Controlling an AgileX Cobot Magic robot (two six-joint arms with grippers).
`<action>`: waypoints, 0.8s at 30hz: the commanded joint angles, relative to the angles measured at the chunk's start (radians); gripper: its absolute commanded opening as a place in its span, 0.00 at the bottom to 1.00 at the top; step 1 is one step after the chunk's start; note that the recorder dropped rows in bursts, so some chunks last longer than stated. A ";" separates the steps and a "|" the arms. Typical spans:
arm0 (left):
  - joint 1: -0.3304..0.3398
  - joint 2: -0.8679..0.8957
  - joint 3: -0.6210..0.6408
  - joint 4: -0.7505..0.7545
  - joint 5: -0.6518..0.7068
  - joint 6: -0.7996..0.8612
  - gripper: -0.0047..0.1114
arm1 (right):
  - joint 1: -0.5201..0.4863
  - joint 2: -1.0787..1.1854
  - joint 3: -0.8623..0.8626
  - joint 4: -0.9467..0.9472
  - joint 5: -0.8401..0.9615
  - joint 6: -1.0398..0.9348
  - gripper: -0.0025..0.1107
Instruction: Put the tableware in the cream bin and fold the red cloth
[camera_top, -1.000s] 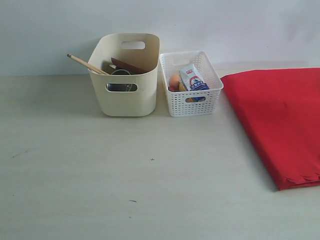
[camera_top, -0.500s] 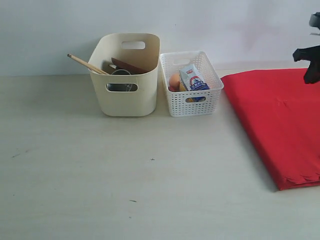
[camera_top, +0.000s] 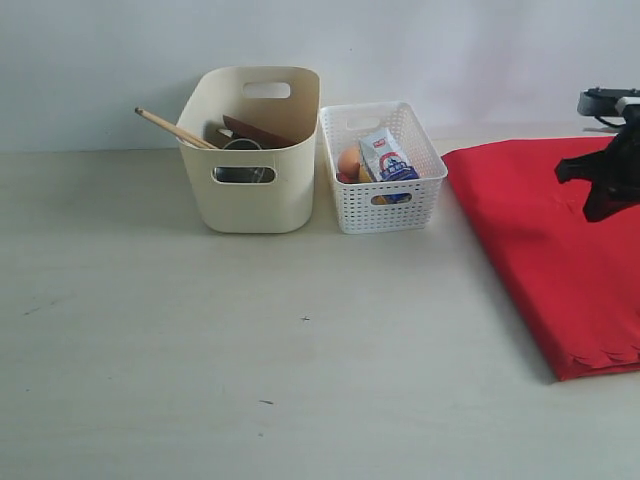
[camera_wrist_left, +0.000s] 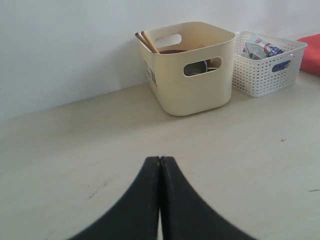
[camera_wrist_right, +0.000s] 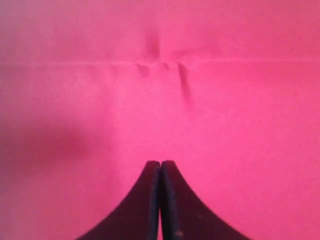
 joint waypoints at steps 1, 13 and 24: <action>0.002 -0.007 0.003 -0.001 -0.004 -0.005 0.04 | 0.012 0.056 0.005 -0.011 -0.003 0.000 0.02; 0.002 -0.007 0.003 -0.001 -0.004 -0.005 0.04 | 0.021 0.132 0.005 -0.079 -0.165 0.074 0.02; 0.002 -0.007 0.003 -0.001 -0.004 -0.005 0.04 | 0.021 0.247 -0.116 -0.029 -0.192 0.077 0.02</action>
